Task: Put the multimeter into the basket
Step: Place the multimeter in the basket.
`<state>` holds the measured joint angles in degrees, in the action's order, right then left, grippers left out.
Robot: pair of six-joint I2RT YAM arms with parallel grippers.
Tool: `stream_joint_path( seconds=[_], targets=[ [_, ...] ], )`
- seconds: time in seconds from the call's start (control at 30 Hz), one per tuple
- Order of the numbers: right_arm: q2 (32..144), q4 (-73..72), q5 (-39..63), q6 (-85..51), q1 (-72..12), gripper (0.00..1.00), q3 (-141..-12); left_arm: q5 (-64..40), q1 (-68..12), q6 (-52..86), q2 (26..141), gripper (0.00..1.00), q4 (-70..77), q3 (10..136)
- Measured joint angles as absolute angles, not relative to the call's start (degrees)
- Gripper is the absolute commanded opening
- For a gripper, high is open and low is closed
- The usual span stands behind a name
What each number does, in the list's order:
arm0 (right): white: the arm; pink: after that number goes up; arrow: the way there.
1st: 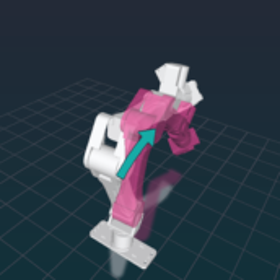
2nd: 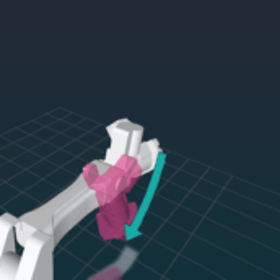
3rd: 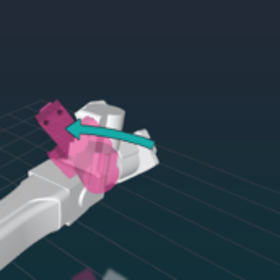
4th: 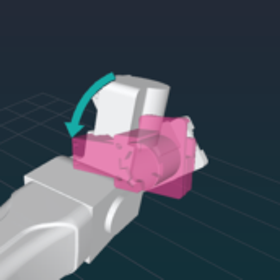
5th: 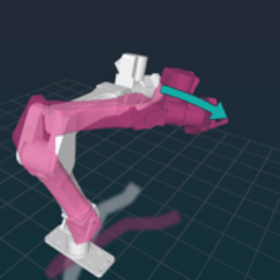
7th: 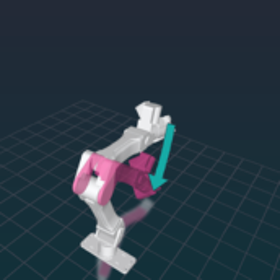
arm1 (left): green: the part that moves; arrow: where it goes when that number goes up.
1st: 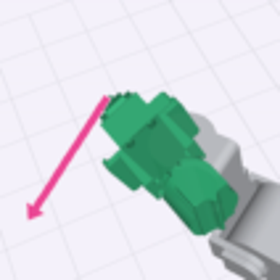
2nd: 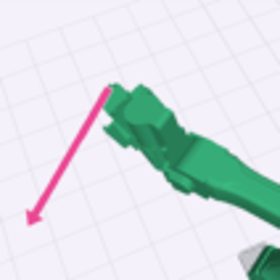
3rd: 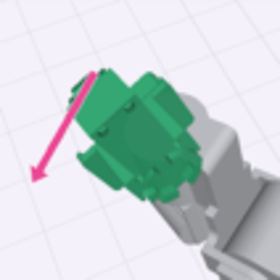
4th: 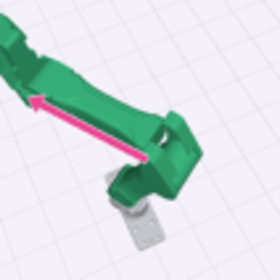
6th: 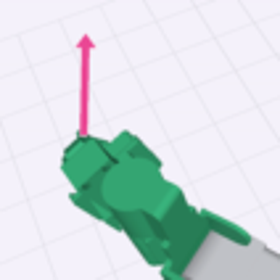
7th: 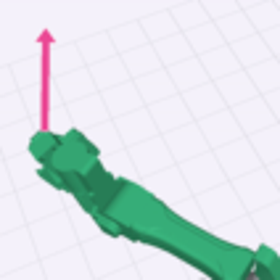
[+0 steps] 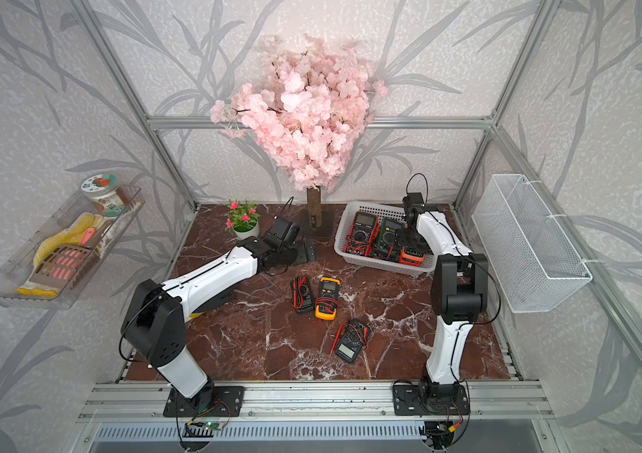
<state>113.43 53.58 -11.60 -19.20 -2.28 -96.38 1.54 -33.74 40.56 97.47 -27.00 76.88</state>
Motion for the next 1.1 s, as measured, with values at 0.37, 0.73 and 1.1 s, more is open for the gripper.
stream_joint_path(
  seconds=[0.37, 0.73, 1.1],
  targets=[
    [109.6, 53.6, -11.2, -19.6, -2.3, 0.97, -96.4, 1.6, -33.8, 40.5, 96.7, 1.00, -27.0, 76.7],
    [97.1, 52.4, -5.5, -21.3, -2.4, 0.97, -90.1, 2.1, -34.2, 40.5, 95.8, 1.00, -28.2, 75.6],
    [84.0, 50.9, -2.1, -25.0, -11.6, 0.97, -74.4, 3.0, -35.8, 38.9, 95.8, 1.00, -30.1, 74.4]
  ],
)
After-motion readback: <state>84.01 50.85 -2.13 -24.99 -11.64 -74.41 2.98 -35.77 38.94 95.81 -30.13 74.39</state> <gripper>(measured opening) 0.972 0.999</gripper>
